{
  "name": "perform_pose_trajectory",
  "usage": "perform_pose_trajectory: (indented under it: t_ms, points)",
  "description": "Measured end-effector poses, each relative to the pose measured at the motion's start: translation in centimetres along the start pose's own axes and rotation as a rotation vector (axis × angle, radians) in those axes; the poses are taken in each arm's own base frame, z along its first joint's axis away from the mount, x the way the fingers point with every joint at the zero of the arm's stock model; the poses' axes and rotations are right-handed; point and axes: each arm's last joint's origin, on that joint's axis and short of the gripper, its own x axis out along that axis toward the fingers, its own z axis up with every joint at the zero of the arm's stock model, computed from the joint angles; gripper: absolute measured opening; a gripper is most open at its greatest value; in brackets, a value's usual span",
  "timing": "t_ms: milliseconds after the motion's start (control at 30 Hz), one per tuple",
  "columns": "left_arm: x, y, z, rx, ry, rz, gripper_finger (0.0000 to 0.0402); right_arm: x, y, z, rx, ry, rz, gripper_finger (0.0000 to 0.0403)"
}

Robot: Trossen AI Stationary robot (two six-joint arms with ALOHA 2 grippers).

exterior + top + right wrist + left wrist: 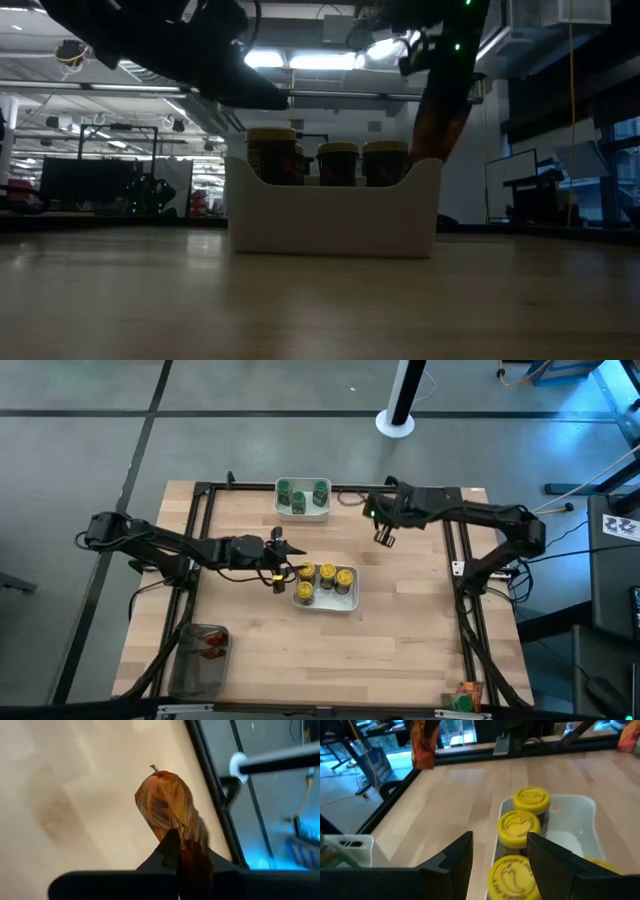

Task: Sort spices by type
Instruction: Put the top orange seasoning pack into the black bin

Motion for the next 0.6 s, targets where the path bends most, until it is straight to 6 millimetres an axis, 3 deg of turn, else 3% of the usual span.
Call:
perform_pose_trajectory:
  t_ms: [167,333,600]
  points:
    - [-0.2,-1.2,0.5,-0.002,-0.026,-0.038,0.0169,-2.2,3.7,-0.2,-0.074,-0.084,0.029,0.0001]
    - [-0.6,-2.6,1.7,-0.043,-0.008,0.031,0.0169,-4.0,6.8,-1.0,-0.131,-0.146,0.041,0.0001]
    - [-2.2,-6.3,4.2,-0.030,0.083,-0.031,0.0169,-6.9,11.2,-2.5,-0.205,-0.255,0.134,0.0001]
